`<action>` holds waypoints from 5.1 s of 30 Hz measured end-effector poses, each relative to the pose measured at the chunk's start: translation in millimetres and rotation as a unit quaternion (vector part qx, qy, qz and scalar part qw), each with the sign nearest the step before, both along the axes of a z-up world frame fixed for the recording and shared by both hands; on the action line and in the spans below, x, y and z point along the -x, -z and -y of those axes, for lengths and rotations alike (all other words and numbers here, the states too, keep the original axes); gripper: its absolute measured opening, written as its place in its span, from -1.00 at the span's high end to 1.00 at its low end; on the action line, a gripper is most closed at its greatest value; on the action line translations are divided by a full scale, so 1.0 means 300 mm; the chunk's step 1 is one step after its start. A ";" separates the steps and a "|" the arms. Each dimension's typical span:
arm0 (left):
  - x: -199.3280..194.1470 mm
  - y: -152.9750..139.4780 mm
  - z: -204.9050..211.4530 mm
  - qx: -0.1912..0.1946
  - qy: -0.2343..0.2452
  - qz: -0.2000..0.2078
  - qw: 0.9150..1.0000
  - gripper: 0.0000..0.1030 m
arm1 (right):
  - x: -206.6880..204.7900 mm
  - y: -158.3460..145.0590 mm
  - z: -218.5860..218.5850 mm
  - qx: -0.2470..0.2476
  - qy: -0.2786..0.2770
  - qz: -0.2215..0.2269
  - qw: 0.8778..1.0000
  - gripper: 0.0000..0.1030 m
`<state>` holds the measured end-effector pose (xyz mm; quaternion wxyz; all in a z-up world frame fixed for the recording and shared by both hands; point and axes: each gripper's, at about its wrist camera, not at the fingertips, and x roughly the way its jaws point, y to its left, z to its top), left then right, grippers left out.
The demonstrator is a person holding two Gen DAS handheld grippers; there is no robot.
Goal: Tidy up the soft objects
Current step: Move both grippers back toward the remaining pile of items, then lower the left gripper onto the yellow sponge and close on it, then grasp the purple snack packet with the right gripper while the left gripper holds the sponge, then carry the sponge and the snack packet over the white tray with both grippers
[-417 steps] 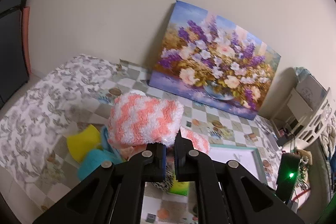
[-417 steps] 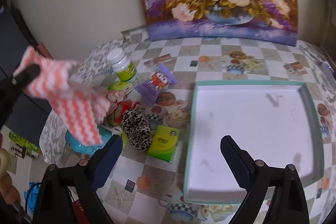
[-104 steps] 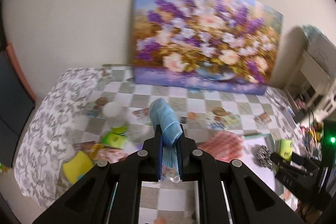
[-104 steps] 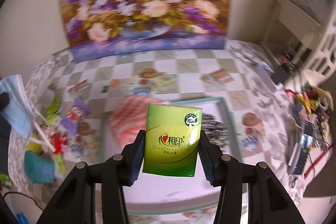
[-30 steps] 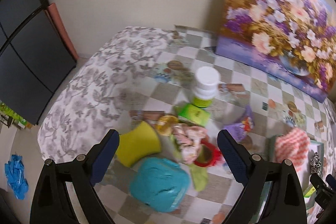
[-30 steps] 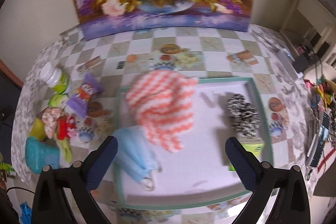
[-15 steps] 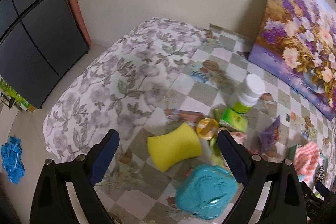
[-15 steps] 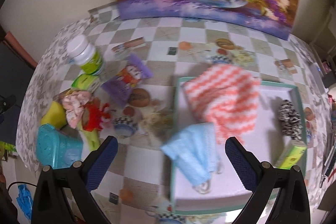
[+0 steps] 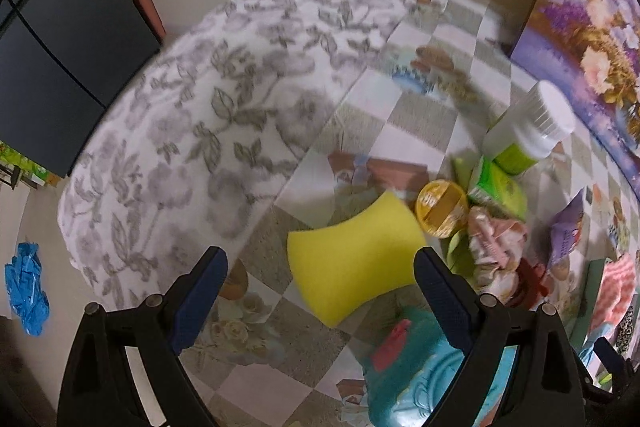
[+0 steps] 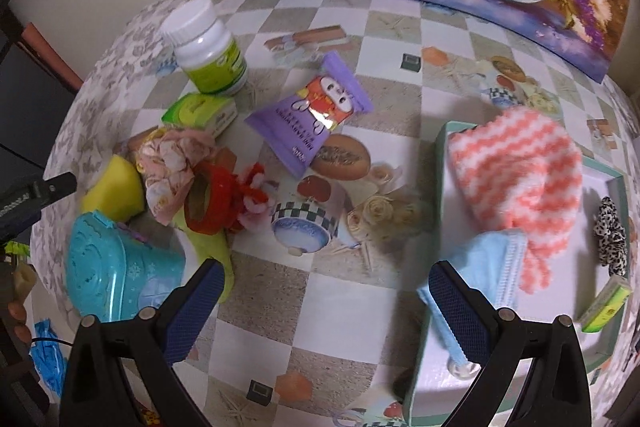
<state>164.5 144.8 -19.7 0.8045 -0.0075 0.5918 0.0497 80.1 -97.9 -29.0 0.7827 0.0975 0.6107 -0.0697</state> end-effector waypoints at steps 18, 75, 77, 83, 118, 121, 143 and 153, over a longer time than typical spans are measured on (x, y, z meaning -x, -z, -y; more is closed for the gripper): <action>0.006 0.159 -0.078 0.048 -0.050 -0.058 0.996 -0.84 | -0.008 0.017 -0.005 0.010 -0.006 -0.009 1.000 -1.00; -0.196 0.194 -0.041 -0.030 0.153 -0.073 0.985 -0.84 | -0.017 0.020 0.069 -0.011 0.024 -0.024 0.999 -1.00; -0.190 0.223 -0.024 -0.033 0.156 -0.082 0.984 -0.84 | -0.018 0.017 0.064 -0.015 0.021 -0.021 0.999 -1.00; -0.155 0.251 -0.016 -0.020 0.137 -0.086 0.987 -0.81 | -0.046 0.008 0.000 -0.032 -0.008 0.001 0.999 -1.00; -0.219 0.022 0.037 -0.008 0.104 0.000 0.995 -0.33 | -0.286 0.097 0.148 -0.129 0.109 0.053 0.984 -0.82; -0.240 0.026 0.039 -0.012 0.104 -0.001 0.995 -0.33 | -0.311 0.107 0.158 -0.136 0.109 0.055 0.983 -0.75; -0.254 0.040 0.050 -0.036 0.086 -0.018 0.995 -0.33 | -0.308 0.107 0.154 -0.141 0.070 0.065 0.985 0.20; -0.154 -0.160 0.139 -0.049 0.090 0.032 0.994 -0.33 | -0.183 -0.073 0.188 -0.137 0.065 0.089 0.984 0.20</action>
